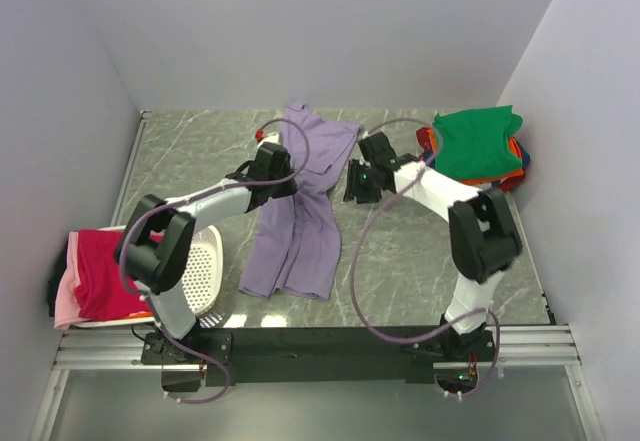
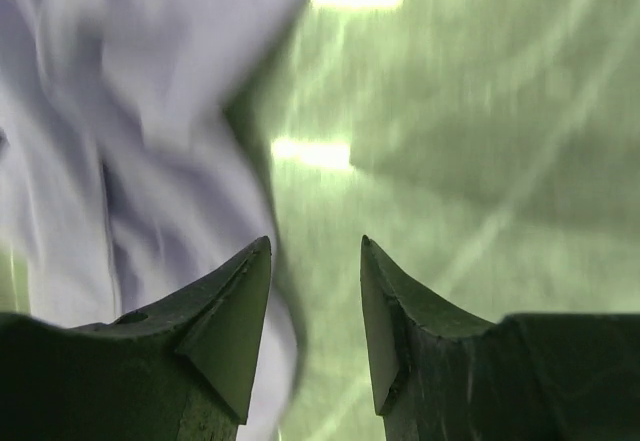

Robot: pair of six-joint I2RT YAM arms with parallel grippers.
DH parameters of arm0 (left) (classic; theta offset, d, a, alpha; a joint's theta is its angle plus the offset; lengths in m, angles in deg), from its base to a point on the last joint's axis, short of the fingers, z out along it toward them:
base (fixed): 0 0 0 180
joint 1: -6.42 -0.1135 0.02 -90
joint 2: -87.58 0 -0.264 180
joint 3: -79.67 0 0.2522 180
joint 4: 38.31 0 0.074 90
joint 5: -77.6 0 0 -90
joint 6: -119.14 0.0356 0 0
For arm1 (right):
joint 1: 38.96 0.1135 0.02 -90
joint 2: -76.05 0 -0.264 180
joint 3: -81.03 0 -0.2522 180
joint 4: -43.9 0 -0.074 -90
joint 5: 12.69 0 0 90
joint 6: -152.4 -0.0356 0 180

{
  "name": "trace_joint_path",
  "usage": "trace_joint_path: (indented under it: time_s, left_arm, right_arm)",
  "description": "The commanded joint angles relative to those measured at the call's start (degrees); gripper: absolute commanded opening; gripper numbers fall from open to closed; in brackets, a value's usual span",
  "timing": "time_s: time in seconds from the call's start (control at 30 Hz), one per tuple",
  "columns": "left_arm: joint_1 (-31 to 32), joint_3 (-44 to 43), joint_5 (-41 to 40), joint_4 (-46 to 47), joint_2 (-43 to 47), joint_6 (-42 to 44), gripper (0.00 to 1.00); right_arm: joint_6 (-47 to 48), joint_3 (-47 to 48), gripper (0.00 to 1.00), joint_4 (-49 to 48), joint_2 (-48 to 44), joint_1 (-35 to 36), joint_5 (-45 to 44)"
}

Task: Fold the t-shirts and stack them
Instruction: Fold the tshirt

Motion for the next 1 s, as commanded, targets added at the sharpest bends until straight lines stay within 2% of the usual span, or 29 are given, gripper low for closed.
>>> trace_joint_path:
  time_s: [0.0,0.2,0.33,0.5,0.8,0.97]
  left_arm:
    - [0.0,5.0,-5.4,-4.7,6.8,-2.5,0.3]
    - [2.9,14.2,-9.3,-9.6,13.2,-5.7,0.3]
    - [4.2,19.1,-10.0,-12.1,16.8,-7.9,0.3]
    - [7.7,24.1,-9.7,-13.7,22.8,-10.3,0.3]
    - [16.3,32.6,-9.2,-17.2,29.2,-16.7,0.3]
    - [19.7,35.9,-9.1,-18.0,31.5,-20.1,0.3]
  right_arm:
    - [-1.1,-10.1,0.49,-4.4,-7.3,2.9,0.7]
    - [-5.2,-20.8,0.48,-5.5,-15.6,10.3,2.2]
    - [-7.7,-22.7,0.49,-3.7,-18.6,16.6,1.2]
    - [-11.4,-24.6,0.49,-2.4,-20.7,21.2,0.0]
    - [-16.3,-23.2,0.49,0.7,-16.0,31.4,-3.5]
    - [-18.5,-22.6,0.49,2.1,-14.0,34.8,-6.5]
